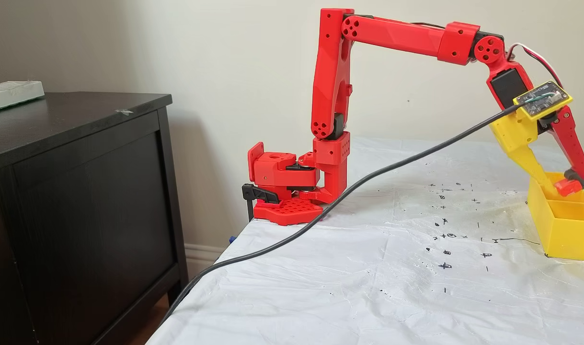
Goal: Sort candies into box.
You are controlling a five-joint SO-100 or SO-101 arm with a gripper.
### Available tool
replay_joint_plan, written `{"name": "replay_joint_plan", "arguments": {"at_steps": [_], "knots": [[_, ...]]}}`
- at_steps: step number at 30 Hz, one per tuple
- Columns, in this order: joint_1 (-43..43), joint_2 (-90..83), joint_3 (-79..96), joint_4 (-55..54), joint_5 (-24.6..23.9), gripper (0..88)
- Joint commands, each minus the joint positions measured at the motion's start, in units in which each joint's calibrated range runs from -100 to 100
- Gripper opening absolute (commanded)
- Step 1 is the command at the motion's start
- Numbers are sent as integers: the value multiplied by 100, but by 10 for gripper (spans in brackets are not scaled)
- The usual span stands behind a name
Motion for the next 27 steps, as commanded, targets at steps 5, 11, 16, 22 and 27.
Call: {"name": "replay_joint_plan", "arguments": {"at_steps": [5, 11, 16, 22, 27], "knots": [[41, 47, -1012, 33, -10, 1], [5, 47, -1012, 205, 103, 1], [5, 47, -1021, 303, 73, 1], [-4, 64, -1021, 279, 68, 1], [-13, 64, -1021, 254, 93, 156]]}}
